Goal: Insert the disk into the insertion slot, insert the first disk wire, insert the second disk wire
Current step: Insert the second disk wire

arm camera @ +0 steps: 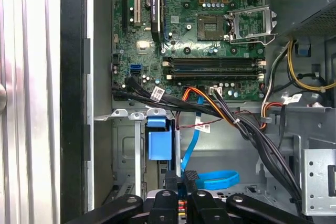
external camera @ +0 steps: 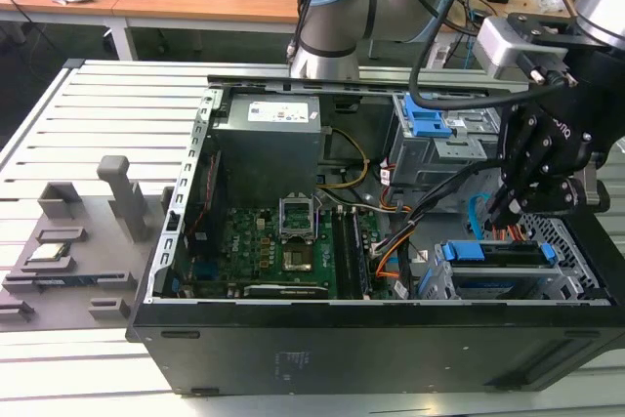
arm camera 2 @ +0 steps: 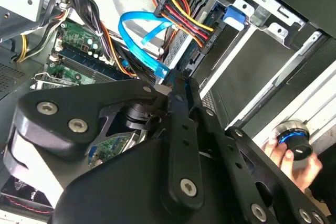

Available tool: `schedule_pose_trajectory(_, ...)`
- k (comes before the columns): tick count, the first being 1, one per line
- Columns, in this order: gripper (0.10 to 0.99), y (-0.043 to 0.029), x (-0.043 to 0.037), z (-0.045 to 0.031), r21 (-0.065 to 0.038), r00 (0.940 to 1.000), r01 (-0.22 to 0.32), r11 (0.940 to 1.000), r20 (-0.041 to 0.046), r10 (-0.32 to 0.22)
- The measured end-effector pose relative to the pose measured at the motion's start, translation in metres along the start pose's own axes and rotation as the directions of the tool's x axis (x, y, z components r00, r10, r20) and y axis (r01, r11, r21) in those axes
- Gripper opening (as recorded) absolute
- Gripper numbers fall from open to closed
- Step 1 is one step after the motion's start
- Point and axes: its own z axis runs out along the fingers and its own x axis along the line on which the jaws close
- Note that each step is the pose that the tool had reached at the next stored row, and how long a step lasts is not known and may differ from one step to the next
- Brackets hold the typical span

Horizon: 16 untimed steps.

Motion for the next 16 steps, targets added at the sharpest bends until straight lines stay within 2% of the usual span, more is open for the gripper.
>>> schedule_pose_trajectory(2, 0.161, -0.0004, 0.0054, 0.0024, 0.000, 1.0000, 0.000, 1.0000, -0.0018, 0.000)
schedule_pose_trajectory(4, 0.161, -0.0044, 0.0056, 0.0105, 0.000, 0.9999, 0.015, 0.9999, -0.0078, -0.015)
schedule_pose_trajectory(6, 0.161, -0.0102, 0.0052, 0.0151, 0.000, 0.9998, 0.019, 0.9998, -0.0093, -0.019)
schedule_pose_trajectory(8, 0.161, -0.0110, 0.0051, 0.0189, 0.000, 0.9997, 0.021, 0.9998, -0.0095, -0.021)
schedule_pose_trajectory(16, 0.161, -0.0135, 0.0050, 0.0228, 0.000, 0.9997, 0.022, 0.9998, -0.0097, -0.022)
